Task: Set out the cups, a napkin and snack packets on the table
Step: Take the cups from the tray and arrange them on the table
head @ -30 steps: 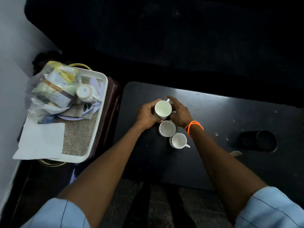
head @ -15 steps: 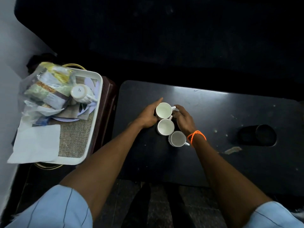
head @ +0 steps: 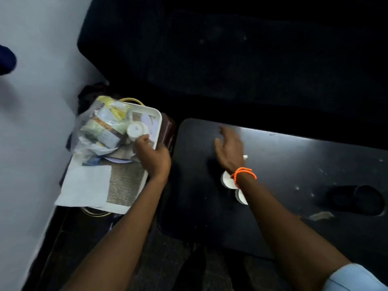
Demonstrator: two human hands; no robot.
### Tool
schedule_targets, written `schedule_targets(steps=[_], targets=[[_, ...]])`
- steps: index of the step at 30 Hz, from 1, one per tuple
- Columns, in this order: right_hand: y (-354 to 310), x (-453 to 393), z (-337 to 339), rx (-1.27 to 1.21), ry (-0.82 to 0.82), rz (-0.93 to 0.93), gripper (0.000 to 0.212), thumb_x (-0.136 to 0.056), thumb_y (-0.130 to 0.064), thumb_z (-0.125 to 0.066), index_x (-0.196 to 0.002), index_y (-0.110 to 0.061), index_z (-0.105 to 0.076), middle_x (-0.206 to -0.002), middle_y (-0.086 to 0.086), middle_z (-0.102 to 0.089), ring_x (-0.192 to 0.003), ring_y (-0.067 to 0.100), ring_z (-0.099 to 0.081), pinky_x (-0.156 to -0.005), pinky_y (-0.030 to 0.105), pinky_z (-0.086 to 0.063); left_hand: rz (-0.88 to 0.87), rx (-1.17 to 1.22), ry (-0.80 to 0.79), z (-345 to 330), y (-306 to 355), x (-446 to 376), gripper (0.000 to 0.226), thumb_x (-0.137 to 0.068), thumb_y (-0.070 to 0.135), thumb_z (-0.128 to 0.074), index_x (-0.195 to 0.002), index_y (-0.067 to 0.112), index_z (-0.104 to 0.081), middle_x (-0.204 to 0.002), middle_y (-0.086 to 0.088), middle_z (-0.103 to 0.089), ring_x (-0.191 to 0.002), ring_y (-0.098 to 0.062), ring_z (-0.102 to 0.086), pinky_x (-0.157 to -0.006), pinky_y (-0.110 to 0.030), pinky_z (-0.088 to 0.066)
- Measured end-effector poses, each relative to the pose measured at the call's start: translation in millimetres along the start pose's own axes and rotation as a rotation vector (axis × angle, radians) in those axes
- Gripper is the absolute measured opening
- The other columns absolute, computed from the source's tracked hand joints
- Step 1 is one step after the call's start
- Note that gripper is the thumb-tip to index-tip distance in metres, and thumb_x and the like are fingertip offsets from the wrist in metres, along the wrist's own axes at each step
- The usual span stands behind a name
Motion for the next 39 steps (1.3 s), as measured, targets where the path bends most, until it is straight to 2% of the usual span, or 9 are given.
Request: schedule_targets(steps=[4,6,13,17,20,25,29,33,39], targets=[[-89,-6,-77,-0.014,-0.293,0.274,0.046,-0.1,-0.013,-0.054,-0.146,-0.008,-0.056,-0.147,0.015,-0.06,-0.136,0.036,-0.053,-0.114,0.047,-0.04,0.265,-0.051,0.207,48,-18,-43,0.043,-0.096,0.015,-0.056,-0.137,0.0,-0.055,-0.143,-0.029,-0.052,-0.138,-0.042,-0.047,-0.118,-0.041,-0.032],[-117,-9,-110,-0.042,-0.359,0.273,0.048,-0.101,-0.017,-0.051,-0.149,-0.012,-0.053,-0.151,0.012,-0.057,-0.139,0.036,-0.05,-0.113,0.048,-0.041,0.376,0.028,0.116,47,-27,-65,0.042,-0.1,0.019,-0.049,-0.139,0.004,-0.057,-0.145,-0.025,-0.057,-0.136,-0.04,-0.052,-0.118,-0.05,-0.041],[-135,-19,-161,-0.1,-0.418,0.113,0.053,-0.1,-0.039,-0.038,-0.151,-0.029,-0.044,-0.155,0.013,-0.049,-0.146,0.033,-0.032,-0.111,0.056,-0.025,0.585,0.376,-0.113,31,-38,-90,0.049,-0.103,0.053,-0.057,-0.121,0.009,-0.067,-0.111,-0.014,-0.075,-0.095,-0.03,-0.076,-0.053,-0.033,-0.063],[-124,-24,-144,-0.461,-0.331,0.062,0.034,-0.102,-0.018,-0.054,-0.133,-0.02,-0.069,-0.139,0.009,-0.066,-0.136,0.026,-0.052,-0.116,0.044,-0.04,0.525,0.361,-0.123,33,-32,-92,0.024,-0.089,0.037,-0.082,-0.09,0.016,-0.071,-0.095,-0.009,-0.078,-0.094,-0.03,-0.078,-0.069,-0.041,-0.066],[-110,-26,-119,-0.881,-0.193,-0.016,0.022,-0.099,-0.005,-0.065,-0.119,0.0,-0.074,-0.124,0.016,-0.074,-0.113,0.019,-0.069,-0.098,0.032,-0.057,0.414,0.45,-0.145,20,-10,-84,0.021,-0.083,0.025,-0.085,-0.092,0.011,-0.073,-0.09,-0.009,-0.079,-0.089,-0.028,-0.079,-0.075,-0.043,-0.066],[-69,-29,-71,-1.202,-0.119,-0.265,0.038,-0.094,-0.023,-0.075,-0.13,-0.023,-0.062,-0.126,0.005,-0.067,-0.103,0.016,-0.069,-0.066,0.028,-0.059,0.388,0.742,-0.384,-46,37,-38,0.005,-0.096,0.009,-0.067,-0.1,0.01,-0.064,-0.104,-0.015,-0.069,-0.104,-0.028,-0.068,-0.089,-0.047,-0.059],[-23,-19,-22,-1.296,-0.318,-0.317,0.021,-0.097,-0.03,-0.064,-0.115,-0.019,-0.07,-0.112,0.007,-0.073,-0.104,0.029,-0.068,-0.07,0.035,-0.062,0.379,0.77,-0.673,-105,63,16,0.011,-0.1,0.005,-0.059,-0.11,0.002,-0.057,-0.116,-0.025,-0.059,-0.112,-0.035,-0.059,-0.092,-0.043,-0.052],[38,1,47,-1.321,-0.198,-0.225,0.03,-0.09,-0.009,-0.066,-0.12,-0.008,-0.066,-0.117,0.015,-0.07,-0.102,0.028,-0.07,-0.087,0.04,-0.06,0.267,0.55,-0.951,-152,79,74,0.021,-0.082,0.019,-0.063,-0.101,0.01,-0.066,-0.106,-0.017,-0.065,-0.096,-0.021,-0.063,-0.078,-0.026,-0.056],[117,51,116,-0.789,0.06,-0.08,0.056,-0.078,0.002,-0.082,-0.13,-0.014,-0.068,-0.123,0.008,-0.075,-0.116,0.027,-0.07,-0.098,0.041,-0.058,-0.006,0.031,-1.174,-211,72,154,0.027,-0.083,0.053,-0.064,-0.085,0.027,-0.067,-0.079,0.013,-0.07,-0.075,-0.003,-0.064,-0.073,-0.026,-0.05]])
Point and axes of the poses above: each hand's wrist, its own x-axis away from the middle knuckle, its own z-axis out of the back of the hand, y = z × x, the point moved 8 cm from there along -x, towards the middle knuckle
